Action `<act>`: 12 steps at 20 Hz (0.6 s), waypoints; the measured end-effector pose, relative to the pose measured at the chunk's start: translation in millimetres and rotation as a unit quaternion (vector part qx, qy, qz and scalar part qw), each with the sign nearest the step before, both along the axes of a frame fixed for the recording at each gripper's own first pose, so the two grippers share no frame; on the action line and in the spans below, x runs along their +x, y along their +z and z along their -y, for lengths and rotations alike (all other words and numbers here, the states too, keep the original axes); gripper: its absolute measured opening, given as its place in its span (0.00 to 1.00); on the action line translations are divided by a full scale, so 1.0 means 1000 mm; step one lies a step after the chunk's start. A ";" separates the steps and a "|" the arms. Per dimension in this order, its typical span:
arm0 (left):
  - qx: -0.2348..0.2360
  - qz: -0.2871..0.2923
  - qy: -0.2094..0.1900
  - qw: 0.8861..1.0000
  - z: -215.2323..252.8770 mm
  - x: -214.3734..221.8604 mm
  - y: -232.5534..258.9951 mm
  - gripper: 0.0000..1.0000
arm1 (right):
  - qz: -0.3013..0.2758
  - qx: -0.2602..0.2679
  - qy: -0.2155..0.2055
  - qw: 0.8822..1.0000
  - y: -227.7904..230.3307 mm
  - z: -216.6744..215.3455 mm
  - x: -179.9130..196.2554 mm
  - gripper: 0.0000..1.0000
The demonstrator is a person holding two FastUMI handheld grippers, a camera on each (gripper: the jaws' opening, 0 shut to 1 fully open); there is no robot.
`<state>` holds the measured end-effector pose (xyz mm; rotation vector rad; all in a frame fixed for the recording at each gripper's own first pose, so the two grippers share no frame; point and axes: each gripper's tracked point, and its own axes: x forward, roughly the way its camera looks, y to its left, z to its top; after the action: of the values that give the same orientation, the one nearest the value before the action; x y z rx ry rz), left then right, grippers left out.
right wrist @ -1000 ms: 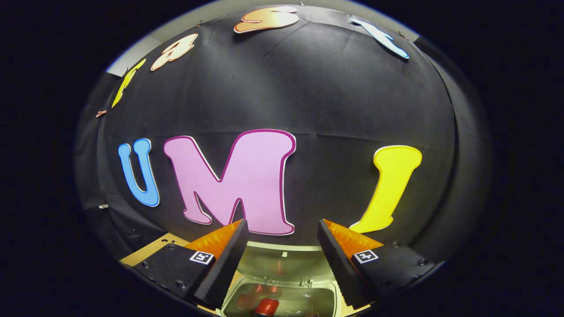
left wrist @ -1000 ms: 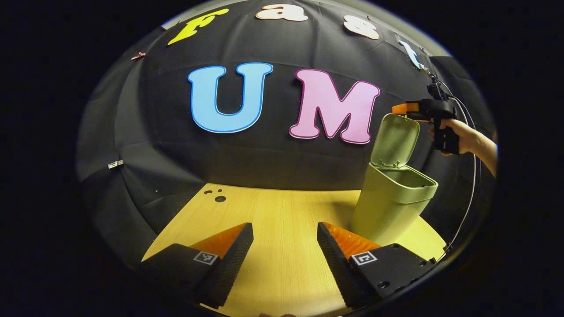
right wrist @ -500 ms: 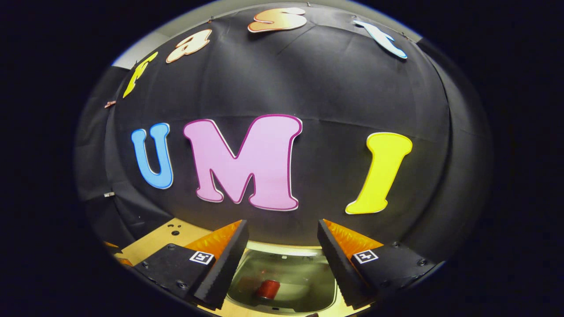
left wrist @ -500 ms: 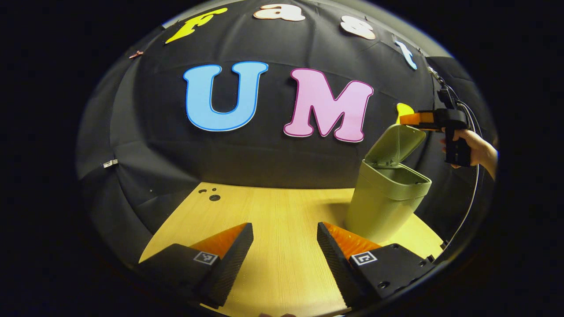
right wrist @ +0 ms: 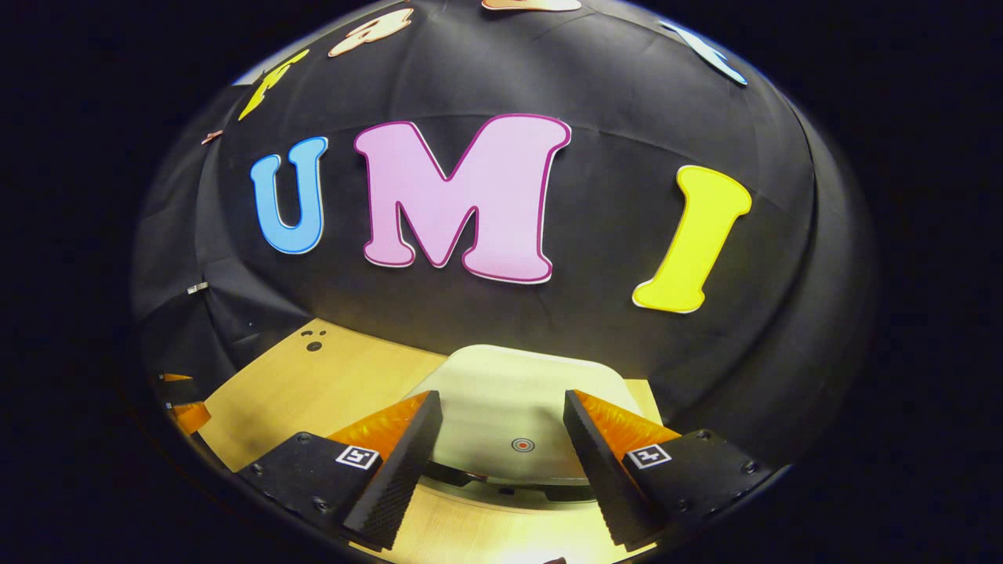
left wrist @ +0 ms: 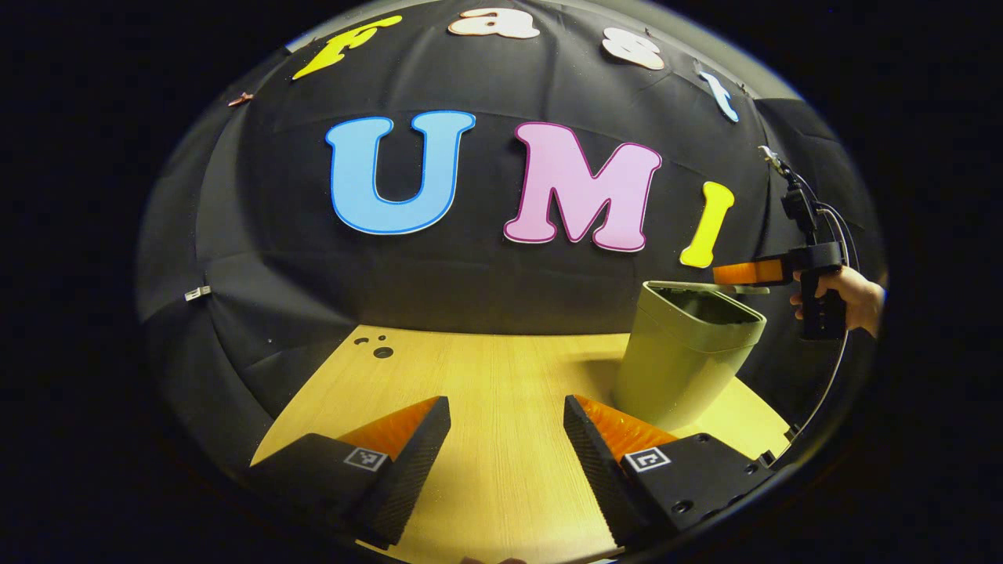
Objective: Press the lid of the desktop garbage bin to open it, pick up the crumpled paper on the desktop and throw it into the bin, then pick up the pop can on the desktop and drop it into the bin, and finally close the garbage bin lid.
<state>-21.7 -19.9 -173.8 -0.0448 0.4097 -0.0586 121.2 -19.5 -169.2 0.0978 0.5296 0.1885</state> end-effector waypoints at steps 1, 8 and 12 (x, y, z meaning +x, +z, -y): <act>0.000 -0.001 0.001 1.000 0.000 0.000 -0.002 0.94 | -0.003 0.001 -0.002 1.000 -0.004 0.000 -0.003 0.98; 0.001 -0.006 0.006 1.000 -0.005 -0.002 -0.005 0.94 | -0.020 0.015 -0.013 1.000 -0.026 -0.009 -0.023 0.98; 0.000 -0.008 0.008 1.000 -0.007 0.001 -0.007 0.94 | -0.020 0.040 -0.032 0.998 -0.032 -0.009 -0.027 0.99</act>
<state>-21.2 -12.4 -180.5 -0.0489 0.4244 -0.0418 94.4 -10.1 -201.1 0.1961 0.5584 0.1458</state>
